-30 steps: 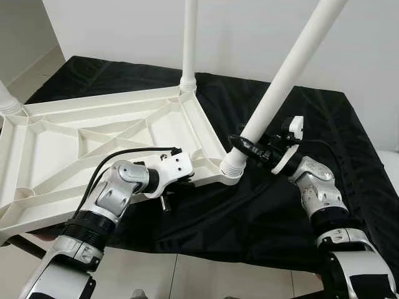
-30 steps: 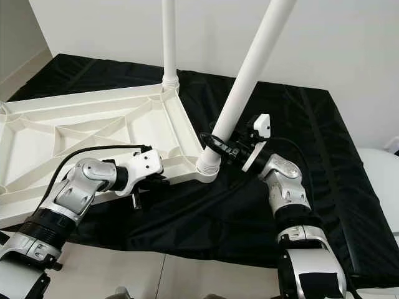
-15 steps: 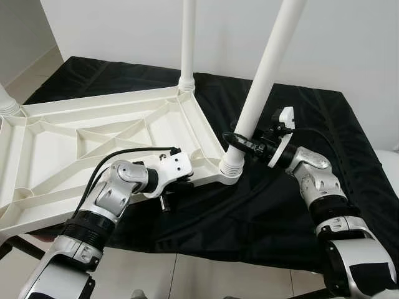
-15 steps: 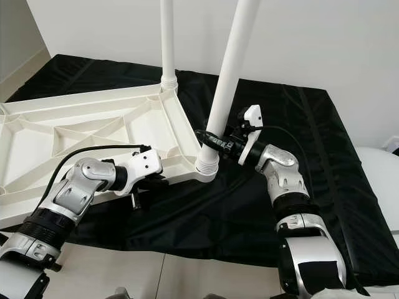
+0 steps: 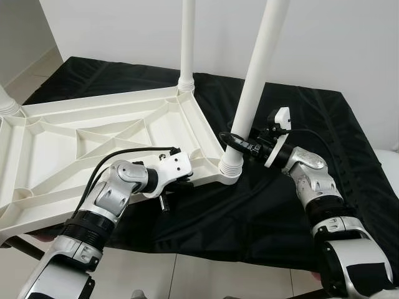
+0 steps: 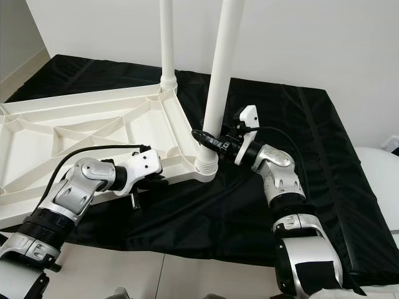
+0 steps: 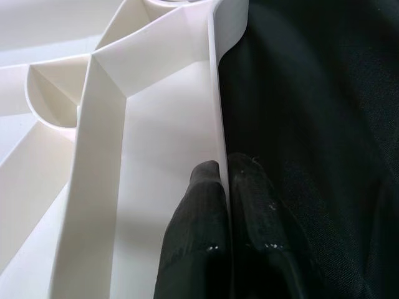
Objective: Building children table
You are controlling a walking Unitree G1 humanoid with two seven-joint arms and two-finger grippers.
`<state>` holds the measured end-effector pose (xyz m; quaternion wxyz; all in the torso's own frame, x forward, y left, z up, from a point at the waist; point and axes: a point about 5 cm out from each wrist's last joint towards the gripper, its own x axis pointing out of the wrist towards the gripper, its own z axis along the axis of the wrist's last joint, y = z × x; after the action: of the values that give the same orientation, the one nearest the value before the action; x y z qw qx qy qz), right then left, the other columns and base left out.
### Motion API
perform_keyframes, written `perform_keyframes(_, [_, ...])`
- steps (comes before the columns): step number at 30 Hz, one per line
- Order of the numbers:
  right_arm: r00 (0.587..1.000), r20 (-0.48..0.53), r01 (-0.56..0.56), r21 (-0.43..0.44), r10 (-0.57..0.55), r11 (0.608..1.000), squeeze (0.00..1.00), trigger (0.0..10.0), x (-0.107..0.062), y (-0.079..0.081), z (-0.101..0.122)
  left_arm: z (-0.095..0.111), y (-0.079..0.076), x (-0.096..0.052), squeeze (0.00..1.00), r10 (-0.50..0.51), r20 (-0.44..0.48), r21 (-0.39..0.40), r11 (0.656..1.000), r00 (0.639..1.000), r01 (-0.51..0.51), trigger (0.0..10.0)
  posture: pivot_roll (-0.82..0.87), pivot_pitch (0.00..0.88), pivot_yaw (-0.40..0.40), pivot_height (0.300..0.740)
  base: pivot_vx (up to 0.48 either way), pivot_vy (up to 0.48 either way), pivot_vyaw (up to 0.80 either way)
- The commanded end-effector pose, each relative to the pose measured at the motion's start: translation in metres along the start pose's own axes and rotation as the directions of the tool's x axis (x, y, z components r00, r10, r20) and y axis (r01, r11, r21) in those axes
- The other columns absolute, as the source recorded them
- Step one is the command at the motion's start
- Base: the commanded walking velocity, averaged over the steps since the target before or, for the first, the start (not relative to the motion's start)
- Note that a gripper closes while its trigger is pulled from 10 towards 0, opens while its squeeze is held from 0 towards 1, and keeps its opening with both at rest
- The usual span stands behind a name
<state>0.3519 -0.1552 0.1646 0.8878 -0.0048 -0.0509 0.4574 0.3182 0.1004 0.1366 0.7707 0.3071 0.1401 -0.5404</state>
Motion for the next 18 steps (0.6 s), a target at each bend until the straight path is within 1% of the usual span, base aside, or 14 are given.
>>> perform_keyframes(1, [0.978, -0.199, 0.08, 0.105, -0.058, 0.991, 0.0, 10.0, -0.018, 0.01, -0.051, 0.012, 0.01, -0.007, 0.0, 0.119, 0.037, 0.052, 0.991, 0.992, -0.121, 10.0, 0.02, 0.026, -0.022, 0.74, 0.0, 0.0, 0.0])
perform_keyframes(3, [0.979, -0.186, 0.101, 0.105, -0.08, 0.989, 0.0, 10.0, -0.02, 0.011, -0.052, 0.012, 0.01, -0.007, 0.0, 0.12, 0.038, 0.052, 0.991, 0.992, -0.122, 10.0, 0.02, 0.025, -0.019, 0.74, 0.0, 0.0, 0.0])
perform_keyframes(10, [0.979, -0.181, 0.115, 0.105, -0.095, 0.988, 0.0, 10.0, -0.023, 0.012, -0.054, 0.012, 0.01, -0.007, 0.0, 0.119, 0.038, 0.051, 0.991, 0.992, -0.121, 10.0, 0.01, 0.025, -0.017, 0.74, 0.0, 0.0, 0.0])
perform_keyframes(12, [0.979, -0.174, 0.129, 0.101, -0.11, 0.986, 0.0, 10.0, -0.024, 0.012, -0.054, 0.012, 0.01, -0.006, 0.0, 0.118, 0.038, 0.053, 0.991, 0.992, -0.12, 10.0, 0.01, 0.025, -0.016, 0.74, 0.0, 0.0, 0.0])
perform_keyframes(14, [0.976, -0.16, 0.168, 0.101, -0.15, 0.981, 0.0, 10.0, -0.027, 0.011, -0.054, 0.013, 0.011, -0.005, 0.0, 0.115, 0.041, 0.056, 0.991, 0.992, -0.118, 10.0, 0.01, 0.025, -0.016, 0.74, 0.0, 0.0, 0.0])
perform_keyframes(18, [0.974, -0.136, 0.195, 0.102, -0.18, 0.976, 0.0, 10.0, -0.029, 0.011, -0.053, 0.014, 0.011, -0.005, 0.0, 0.116, 0.043, 0.055, 0.991, 0.992, -0.118, 10.0, 0.01, 0.026, -0.018, 0.74, 0.0, 0.0, 0.0])
